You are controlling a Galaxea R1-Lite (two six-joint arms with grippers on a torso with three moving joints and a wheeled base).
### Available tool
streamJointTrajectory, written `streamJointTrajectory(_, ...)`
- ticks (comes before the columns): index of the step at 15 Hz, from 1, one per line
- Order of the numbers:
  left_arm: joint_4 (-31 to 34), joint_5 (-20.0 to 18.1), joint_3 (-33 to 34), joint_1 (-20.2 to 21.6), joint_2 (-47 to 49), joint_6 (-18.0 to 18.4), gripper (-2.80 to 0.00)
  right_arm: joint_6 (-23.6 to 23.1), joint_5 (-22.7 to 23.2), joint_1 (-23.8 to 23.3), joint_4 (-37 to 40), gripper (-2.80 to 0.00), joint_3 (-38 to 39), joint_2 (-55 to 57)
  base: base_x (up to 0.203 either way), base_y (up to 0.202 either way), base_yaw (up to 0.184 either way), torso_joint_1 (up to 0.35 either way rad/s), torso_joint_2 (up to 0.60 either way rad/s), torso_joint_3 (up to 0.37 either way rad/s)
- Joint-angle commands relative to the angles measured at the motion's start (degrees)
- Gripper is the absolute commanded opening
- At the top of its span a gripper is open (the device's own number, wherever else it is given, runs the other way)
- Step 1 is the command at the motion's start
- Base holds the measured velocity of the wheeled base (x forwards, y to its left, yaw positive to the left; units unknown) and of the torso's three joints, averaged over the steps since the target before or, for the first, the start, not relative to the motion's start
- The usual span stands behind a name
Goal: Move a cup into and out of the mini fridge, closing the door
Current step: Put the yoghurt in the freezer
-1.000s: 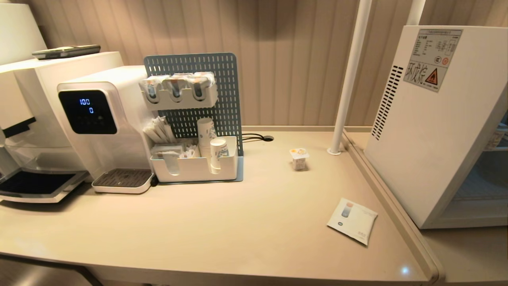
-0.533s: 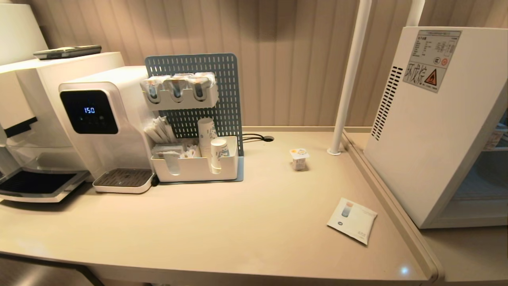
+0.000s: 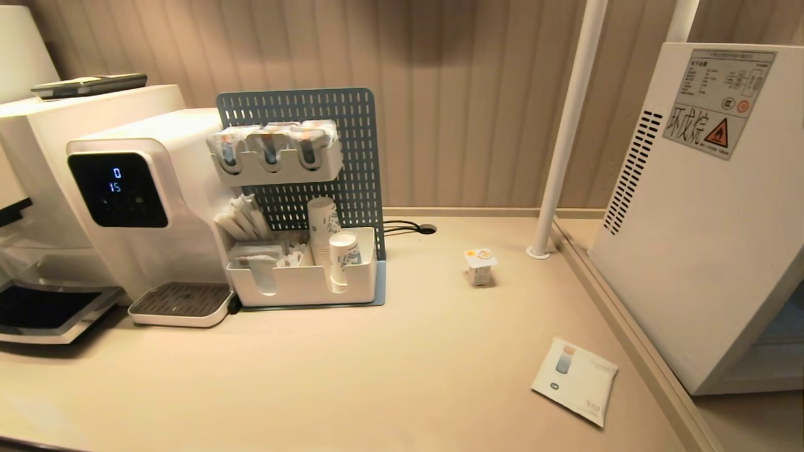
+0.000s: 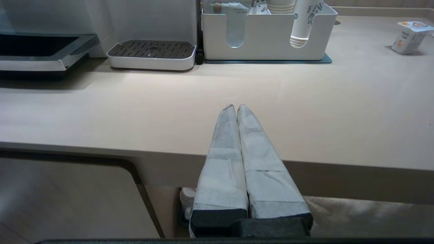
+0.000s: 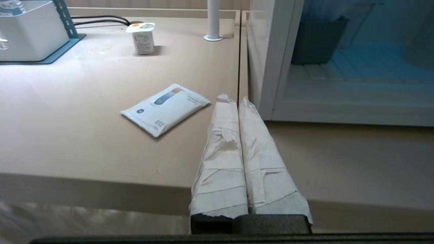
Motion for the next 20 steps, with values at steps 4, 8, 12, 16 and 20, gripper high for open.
streamJointTrajectory(4, 0.0, 0.0, 0.1, 0.0, 0.1, 0.0, -2.80, 0.0, 0.0, 0.0, 0.0, -2.80, 0.0, 0.1, 0.069, 0.000, -0.001, 0.001, 0.00, 0.000)
streamJointTrajectory(8, 0.0, 0.0, 0.1, 0.0, 0.1, 0.0, -2.80, 0.1, 0.0, 0.0, 0.0, -2.80, 0.0, 0.1, 0.000, 0.000, 0.000, 0.003, 0.00, -0.014)
streamJointTrajectory(12, 0.0, 0.0, 0.1, 0.0, 0.1, 0.0, -2.80, 0.1, 0.0, 0.0, 0.0, -2.80, 0.0, 0.1, 0.000, 0.000, 0.000, 0.002, 0.00, -0.109)
streamJointTrajectory(16, 0.0, 0.0, 0.1, 0.0, 0.1, 0.0, -2.80, 0.5, 0.0, 0.0, -0.2, -2.80, 0.1, 0.1, 0.000, 0.000, 0.000, -0.001, 0.00, -0.012)
streamJointTrajectory(20, 0.0, 0.0, 0.1, 0.0, 0.1, -0.1, -2.80, 0.8, 0.0, 0.0, -0.2, -2.80, 0.1, 0.1, 0.000, 0.000, 0.000, 0.000, 0.00, 0.000)
